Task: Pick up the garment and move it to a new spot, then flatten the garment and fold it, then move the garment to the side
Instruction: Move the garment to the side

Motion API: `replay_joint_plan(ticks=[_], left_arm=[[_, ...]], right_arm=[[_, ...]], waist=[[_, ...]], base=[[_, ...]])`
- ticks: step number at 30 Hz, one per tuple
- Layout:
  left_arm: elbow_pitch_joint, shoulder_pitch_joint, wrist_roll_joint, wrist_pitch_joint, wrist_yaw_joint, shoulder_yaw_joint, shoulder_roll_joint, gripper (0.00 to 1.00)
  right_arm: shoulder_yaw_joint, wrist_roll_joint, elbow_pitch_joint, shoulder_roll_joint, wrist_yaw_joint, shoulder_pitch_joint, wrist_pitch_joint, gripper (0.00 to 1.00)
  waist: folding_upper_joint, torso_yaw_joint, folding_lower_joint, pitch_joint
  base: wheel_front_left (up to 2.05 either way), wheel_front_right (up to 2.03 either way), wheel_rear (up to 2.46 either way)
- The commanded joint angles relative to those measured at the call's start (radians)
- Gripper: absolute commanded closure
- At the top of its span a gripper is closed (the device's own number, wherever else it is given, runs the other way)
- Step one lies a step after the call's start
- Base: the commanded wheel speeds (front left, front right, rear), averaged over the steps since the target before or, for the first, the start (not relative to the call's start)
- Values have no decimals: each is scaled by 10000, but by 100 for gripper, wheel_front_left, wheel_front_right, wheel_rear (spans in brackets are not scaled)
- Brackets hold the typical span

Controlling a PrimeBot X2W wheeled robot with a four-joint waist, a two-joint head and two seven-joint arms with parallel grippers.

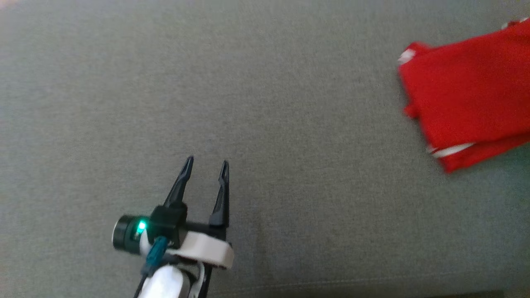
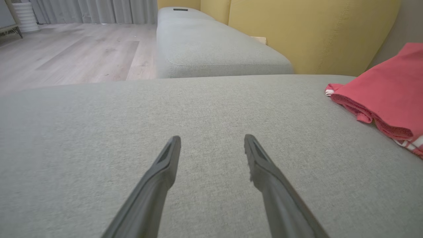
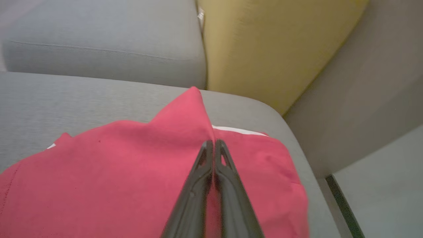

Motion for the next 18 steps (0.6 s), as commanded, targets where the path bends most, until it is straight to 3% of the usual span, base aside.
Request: replay_joint_plan(ticks=[1, 12, 13, 14, 18], left_arm=[[-274, -372, 35, -120, 7, 196, -59, 0], [-247, -1384, 247, -120, -70, -28, -59, 0], [-233, -1445, 267, -120, -91, -38, -59, 0], [-208, -1497, 276, -120, -116, -43, -59, 0], [-67, -1534, 216, -120, -182, -33, -59, 0]], right_arm=[[-107, -36, -364, -472, 65, -289, 31, 100], [-1799, -1042, -810, -1820, 65, -982, 622, 100], [-1979, -1230, -802, -1815, 65, -991, 625, 72], [-2090, -1444, -835, -1774, 65, -977, 578, 0], [-2512, -2285, -1006, -1090, 65, -750, 92, 0]], waist=[[0, -233, -2, 434], [0, -403, -2, 1406], [0, -403, -2, 1425], [0, -396, -2, 1404], [0, -318, -2, 965]], base=[[0, 0, 0], [0, 0, 0], [0, 0, 0], [0, 0, 0], [0, 0, 0]])
